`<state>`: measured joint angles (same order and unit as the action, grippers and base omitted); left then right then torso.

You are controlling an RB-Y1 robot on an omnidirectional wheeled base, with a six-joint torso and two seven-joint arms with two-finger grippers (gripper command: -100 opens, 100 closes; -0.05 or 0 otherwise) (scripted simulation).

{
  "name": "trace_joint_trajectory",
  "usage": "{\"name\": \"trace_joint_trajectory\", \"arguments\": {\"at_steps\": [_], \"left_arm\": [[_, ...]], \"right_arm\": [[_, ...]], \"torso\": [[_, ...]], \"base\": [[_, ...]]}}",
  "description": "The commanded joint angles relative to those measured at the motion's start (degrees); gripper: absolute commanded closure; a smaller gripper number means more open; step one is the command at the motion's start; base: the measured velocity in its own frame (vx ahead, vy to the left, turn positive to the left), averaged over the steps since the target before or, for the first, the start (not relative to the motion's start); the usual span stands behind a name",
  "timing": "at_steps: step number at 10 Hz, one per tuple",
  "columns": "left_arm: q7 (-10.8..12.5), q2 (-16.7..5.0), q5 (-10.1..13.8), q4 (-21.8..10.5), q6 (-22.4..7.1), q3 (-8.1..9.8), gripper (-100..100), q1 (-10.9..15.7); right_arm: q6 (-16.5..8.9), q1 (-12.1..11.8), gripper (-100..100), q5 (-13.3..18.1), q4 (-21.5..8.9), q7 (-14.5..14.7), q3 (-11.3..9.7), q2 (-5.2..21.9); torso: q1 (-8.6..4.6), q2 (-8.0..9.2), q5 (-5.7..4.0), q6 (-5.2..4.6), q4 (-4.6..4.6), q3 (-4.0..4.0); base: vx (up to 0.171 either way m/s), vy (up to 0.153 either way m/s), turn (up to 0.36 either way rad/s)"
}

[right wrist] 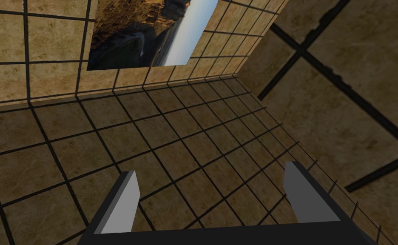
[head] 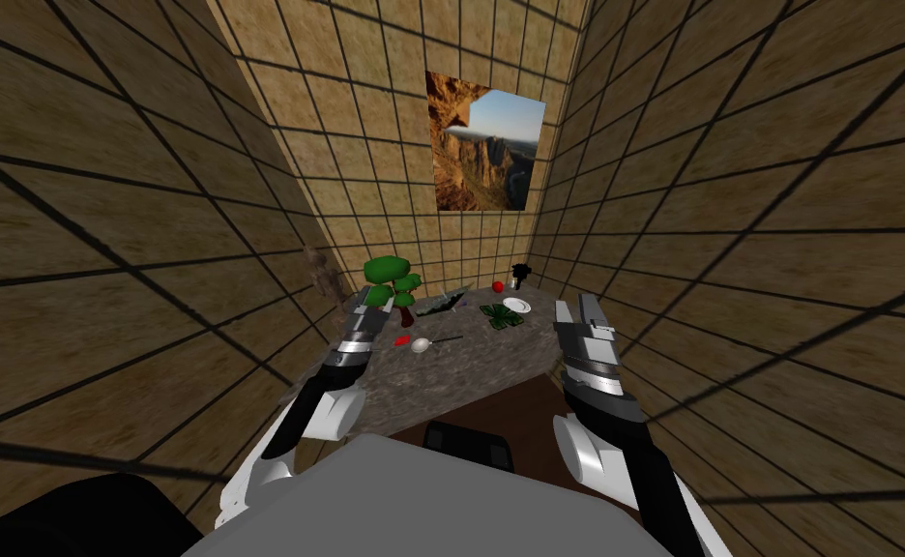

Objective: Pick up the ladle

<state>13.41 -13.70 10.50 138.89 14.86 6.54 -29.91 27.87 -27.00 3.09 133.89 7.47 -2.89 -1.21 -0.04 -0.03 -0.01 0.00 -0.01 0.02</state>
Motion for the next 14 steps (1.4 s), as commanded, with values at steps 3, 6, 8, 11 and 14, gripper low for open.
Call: {"name": "trace_joint_trajectory", "arguments": {"at_steps": [3, 6, 8, 11, 14], "left_arm": [[1.43, -2.06, 2.04, 0.07, -4.10, 0.72, -100, 0.10], [3.33, -4.65, 4.63, 0.28, -8.91, 1.54, -100, 0.16], [4.38, -5.95, 5.93, 0.32, -11.59, 1.91, -100, 0.19], [6.66, -8.53, 8.49, 0.27, -16.31, 2.55, -100, 0.27], [7.90, -9.80, 9.74, 0.16, -19.83, 2.81, -100, 0.31]], "right_arm": [[0.00, 0.00, 0, 0.00, 0.00, 0.00, 0.00, 0.00], [0.00, 0.00, 0, 0.00, 0.00, 0.00, 0.00, 0.00], [0.00, 0.00, 0, 0.00, 0.00, 0.00, 0.00, 0.00], [0.00, 0.00, 0, 0.00, 0.00, 0.00, 0.00, 0.00], [0.00, 0.00, 0, 0.00, 0.00, 0.00, 0.00, 0.00]], "torso": [[0.00, 0.00, 0.00, 0.00, 0.00, 0.00], [0.00, 0.00, 0.00, 0.00, 0.00, 0.00], [-0.04, -0.02, -0.01, 0.00, 0.00, 0.01], [-0.02, -0.01, 0.00, 0.00, 0.00, 0.01], [-0.03, -0.02, 0.00, 0.00, -0.01, 0.01]], "base": [[0.006, -0.012, 0.009], [0.008, -0.013, 0.011], [0.011, -0.022, 0.012], [0.009, -0.017, 0.009], [0.010, -0.018, 0.006]]}}
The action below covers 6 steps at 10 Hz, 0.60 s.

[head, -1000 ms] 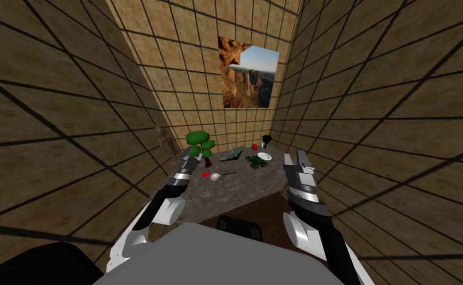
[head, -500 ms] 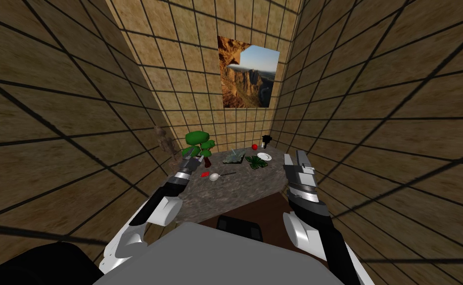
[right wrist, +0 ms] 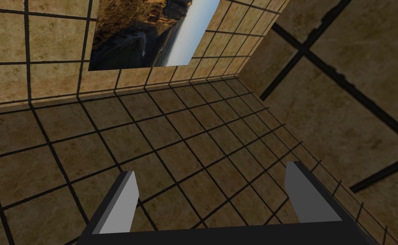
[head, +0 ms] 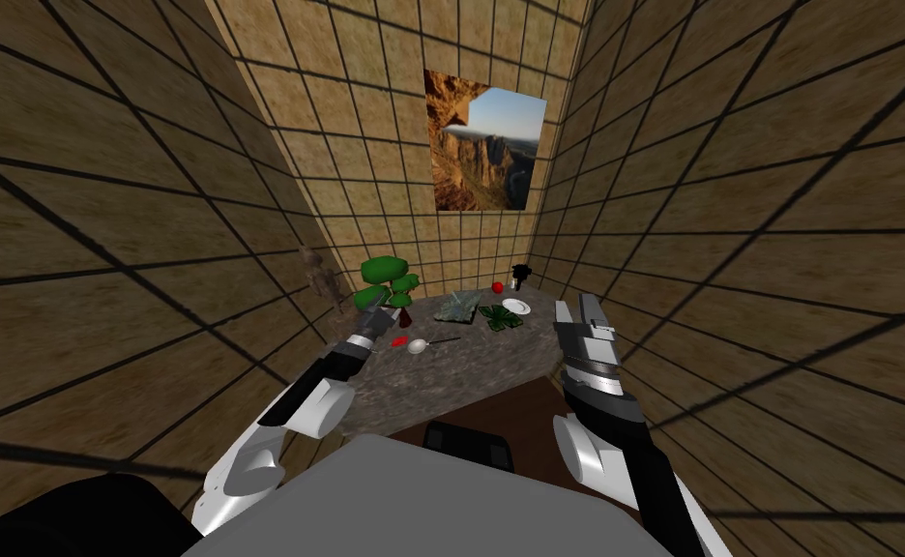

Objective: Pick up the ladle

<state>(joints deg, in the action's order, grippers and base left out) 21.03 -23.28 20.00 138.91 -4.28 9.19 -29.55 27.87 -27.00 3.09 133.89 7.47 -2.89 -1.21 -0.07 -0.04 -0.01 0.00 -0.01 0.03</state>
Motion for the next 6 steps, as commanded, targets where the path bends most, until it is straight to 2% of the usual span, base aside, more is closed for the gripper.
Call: {"name": "trace_joint_trajectory", "arguments": {"at_steps": [1, 2, 3, 4, 5, 6], "left_arm": [[1.57, -1.50, 1.45, -0.01, -2.86, 0.36, -100, 0.00], [1.57, -1.50, 1.45, -0.01, -3.57, 0.36, -100, 0.00], [2.92, -2.77, 2.62, -0.22, -5.43, 0.52, -100, 0.05], [2.92, -2.77, 2.62, -0.22, -6.49, 0.52, -100, 0.05], [4.32, -4.02, 3.74, -0.49, -8.59, 0.64, -100, 0.10], [4.32, -4.02, 3.74, -0.49, -9.44, 0.64, -100, 0.10]], "right_arm": [[0.00, 0.00, 0, 0.00, 0.00, 0.00, 0.00, 0.00], [0.00, 0.00, 0, 0.00, 0.00, 0.00, 0.00, 0.00], [0.00, 0.00, 0, 0.00, 0.00, 0.00, 0.00, 0.00], [0.00, 0.00, 0, 0.00, 0.00, 0.00, 0.00, 0.00], [0.00, 0.00, 0, 0.00, 0.00, 0.00, 0.00, 0.00], [0.00, 0.00, 0, 0.00, 0.00, 0.00, 0.00, 0.00]], "torso": [[0.00, 0.00, 0.00, 0.00, 0.00, 0.00], [-0.02, -0.01, 0.00, 0.00, 0.00, 0.01], [-0.01, -0.01, 0.00, 0.00, 0.00, 0.00], [-0.02, -0.02, 0.00, 0.00, 0.00, 0.01], [0.00, -0.01, 0.00, 0.00, 0.00, 0.01], [-0.01, -0.02, 0.00, 0.00, 0.00, 0.01]], "base": [[0.014, -0.026, 0.006], [0.012, -0.020, 0.005], [0.016, -0.023, 0.004], [0.011, -0.019, 0.004], [0.017, -0.024, 0.002], [0.012, -0.022, 0.004]]}}
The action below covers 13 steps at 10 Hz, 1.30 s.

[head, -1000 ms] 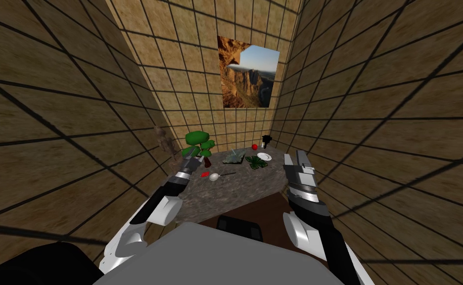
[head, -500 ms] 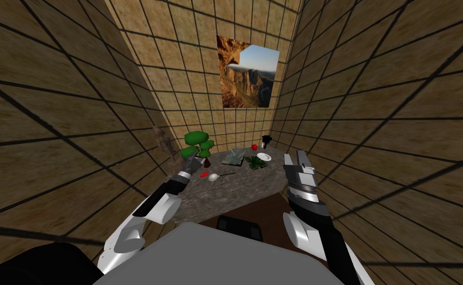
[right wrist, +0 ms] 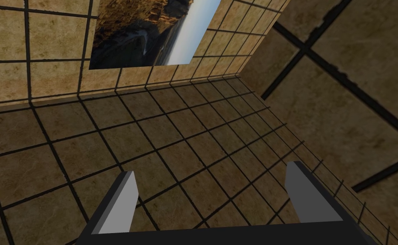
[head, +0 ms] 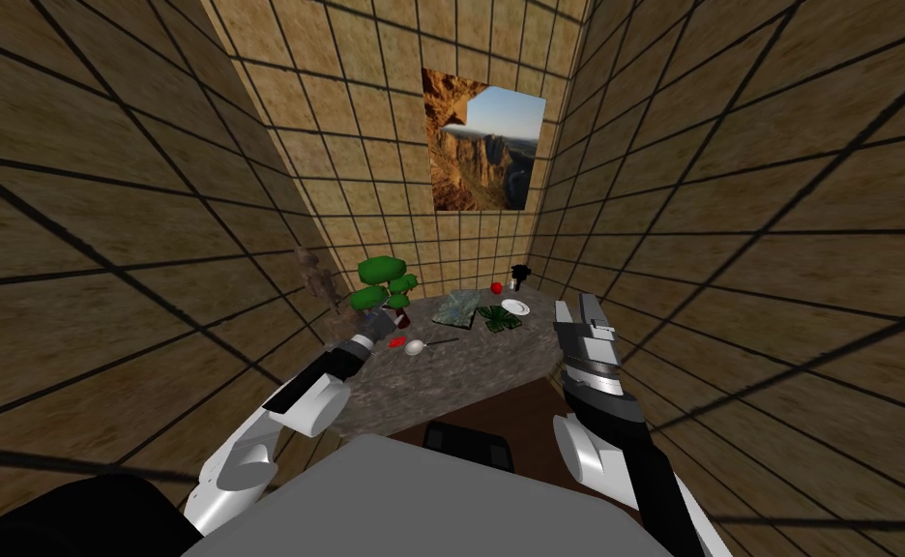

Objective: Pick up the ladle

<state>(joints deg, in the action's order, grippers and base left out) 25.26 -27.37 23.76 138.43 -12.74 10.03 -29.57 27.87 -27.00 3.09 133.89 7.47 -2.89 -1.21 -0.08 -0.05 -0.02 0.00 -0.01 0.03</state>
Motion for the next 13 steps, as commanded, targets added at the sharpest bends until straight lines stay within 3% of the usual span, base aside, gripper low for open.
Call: {"name": "trace_joint_trajectory", "arguments": {"at_steps": [1, 6, 8, 10, 13], "left_arm": [[1.53, -1.16, 1.05, -0.33, -2.86, -0.13, -100, 0.17], [4.51, -3.43, 3.01, -1.12, -9.85, -0.16, -100, 0.29], [7.56, -5.42, 4.72, -2.08, -14.14, -0.37, -100, 0.42], [7.56, -5.42, 4.72, -2.08, -15.67, -0.37, -100, 0.42], [10.62, -7.16, 6.18, -3.18, -20.62, -0.74, -100, 0.55]], "right_arm": [[0.00, 0.00, 0, 0.00, 0.00, 0.00, 0.00, 0.00], [0.00, 0.00, 0, 0.00, 0.00, 0.00, 0.00, 0.00], [0.00, 0.00, 0, 0.00, 0.00, 0.00, 0.00, 0.00], [0.00, 0.00, 0, 0.00, 0.00, 0.00, 0.00, 0.00], [0.00, 0.00, 0, 0.00, 0.00, 0.00, 0.00, 0.00]], "torso": [[0.00, 0.00, 0.00, 0.00, 0.00, 0.00], [-0.01, -0.03, 0.00, 0.00, -0.01, 0.01], [-0.02, -0.01, 0.00, 0.00, 0.00, 0.00], [-0.05, -0.04, -0.01, 0.00, -0.01, 0.02], [0.00, 0.00, 0.00, 0.00, 0.00, 0.00]], "base": [[0.014, -0.030, 0.001], [0.016, -0.025, 0.000], [0.022, -0.035, -0.005], [0.014, -0.024, 0.001], [0.015, -0.025, -0.005]]}}
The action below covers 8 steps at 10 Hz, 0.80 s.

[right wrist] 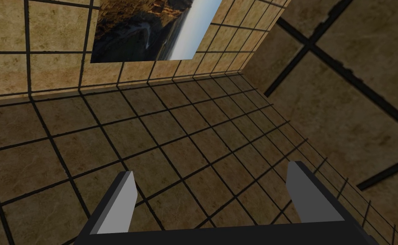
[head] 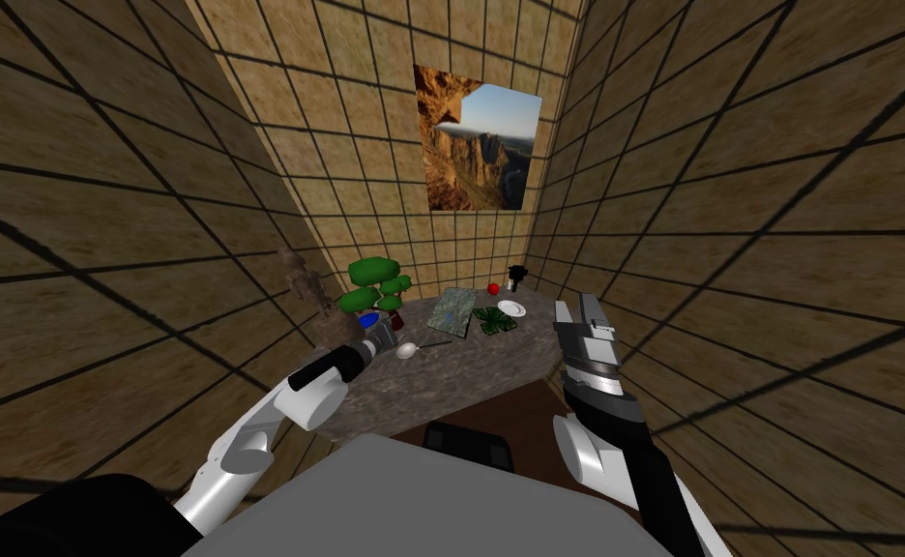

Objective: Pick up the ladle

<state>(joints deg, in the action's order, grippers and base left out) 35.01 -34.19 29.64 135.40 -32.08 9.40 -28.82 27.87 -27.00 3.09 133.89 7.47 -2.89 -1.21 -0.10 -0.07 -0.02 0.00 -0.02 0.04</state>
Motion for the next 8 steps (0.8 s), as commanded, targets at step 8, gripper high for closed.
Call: {"name": "trace_joint_trajectory", "arguments": {"at_steps": [8], "left_arm": [[6.70, -3.17, 2.51, -2.57, -11.82, -1.18, -100, 0.07]], "right_arm": [[0.00, 0.00, 0, 0.00, 0.00, 0.00, 0.00, 0.00]], "torso": [[0.01, 0.00, 0.00, 0.00, 0.00, 0.00]], "base": [[0.017, -0.028, -0.006]]}}
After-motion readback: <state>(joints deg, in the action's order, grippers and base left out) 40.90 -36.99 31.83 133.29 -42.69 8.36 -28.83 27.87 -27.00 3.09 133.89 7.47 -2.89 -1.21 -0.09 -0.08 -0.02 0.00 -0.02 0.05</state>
